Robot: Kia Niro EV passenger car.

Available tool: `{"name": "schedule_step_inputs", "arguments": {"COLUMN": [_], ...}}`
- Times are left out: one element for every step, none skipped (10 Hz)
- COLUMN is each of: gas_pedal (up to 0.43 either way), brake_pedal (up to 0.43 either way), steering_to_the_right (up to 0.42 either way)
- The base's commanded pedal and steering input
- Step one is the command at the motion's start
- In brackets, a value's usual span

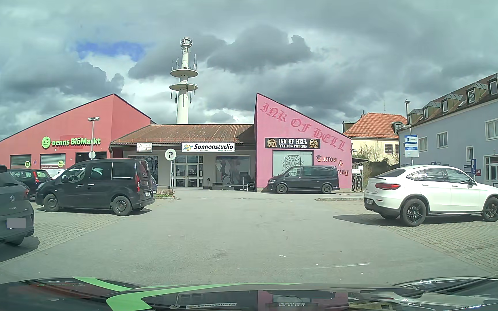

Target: Follow the waypoints while adhering to traffic rules and regulations

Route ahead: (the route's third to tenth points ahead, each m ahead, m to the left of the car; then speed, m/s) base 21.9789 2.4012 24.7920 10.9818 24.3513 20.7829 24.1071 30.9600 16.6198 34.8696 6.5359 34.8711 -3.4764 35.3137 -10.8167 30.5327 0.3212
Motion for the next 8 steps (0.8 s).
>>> {"name": "schedule_step_inputs", "arguments": {"gas_pedal": [0.000, 0.000, 0.000, 0.000, 0.000, 0.000, 0.000, 0.000], "brake_pedal": [0.232, 0.238, 0.232, 0.165, 0.049, 0.000, 0.000, 0.000], "steering_to_the_right": [0.655, 0.616, 0.586, 0.548, 0.499, 0.454, 0.405, 0.347]}}
